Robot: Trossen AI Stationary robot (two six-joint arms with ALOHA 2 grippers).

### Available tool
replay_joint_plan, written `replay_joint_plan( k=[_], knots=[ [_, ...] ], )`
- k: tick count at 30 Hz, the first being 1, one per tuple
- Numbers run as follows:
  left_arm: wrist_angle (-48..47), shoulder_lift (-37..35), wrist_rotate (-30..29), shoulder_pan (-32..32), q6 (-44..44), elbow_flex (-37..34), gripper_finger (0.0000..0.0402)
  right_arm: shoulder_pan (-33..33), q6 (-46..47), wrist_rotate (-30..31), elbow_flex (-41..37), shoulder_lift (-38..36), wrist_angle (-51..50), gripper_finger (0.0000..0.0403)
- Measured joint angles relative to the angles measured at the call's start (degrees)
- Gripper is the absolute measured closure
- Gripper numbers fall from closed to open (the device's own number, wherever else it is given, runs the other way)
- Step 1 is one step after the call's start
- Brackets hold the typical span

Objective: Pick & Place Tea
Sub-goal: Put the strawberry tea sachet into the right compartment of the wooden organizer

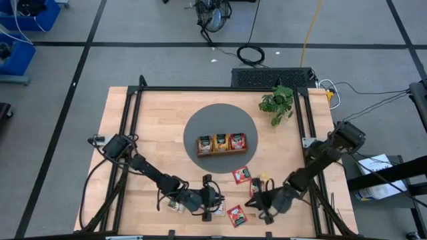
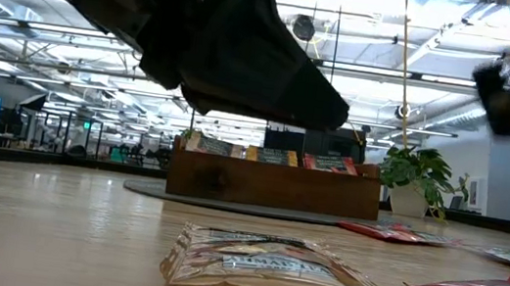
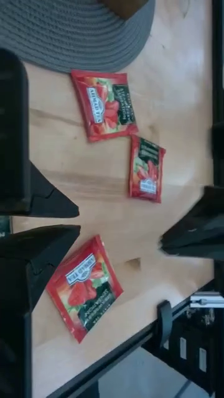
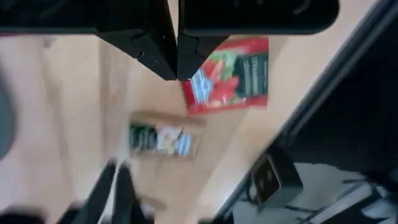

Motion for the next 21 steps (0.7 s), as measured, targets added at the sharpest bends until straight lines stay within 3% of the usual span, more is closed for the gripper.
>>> replay_joint_plan(
  k=[4,6,13,17,21],
  knots=[
    [-0.11,0.0,-0.92,0.04,0.73,0.0,0.0366,-0.22,2.41,12.13,2.8,-3.66,-10.92,0.0403],
    [0.28,0.0,-0.94,0.06,1.68,-0.02,0.0366,-2.4,5.49,13.83,2.55,-3.76,-13.92,0.0403],
    [0.75,0.0,-2.45,0.39,1.94,-0.02,0.0366,-10.48,10.83,13.2,2.56,-0.92,-19.47,0.0403],
    [-0.87,0.0,-2.51,0.49,1.3,-0.02,0.0366,-14.77,11.22,6.22,2.57,2.65,-18.79,0.0403],
    [-1.82,0.0,-2.51,0.5,1.22,-0.02,0.0366,-16.67,12.03,0.81,2.7,7.08,-11.56,0.0403]
  ],
)
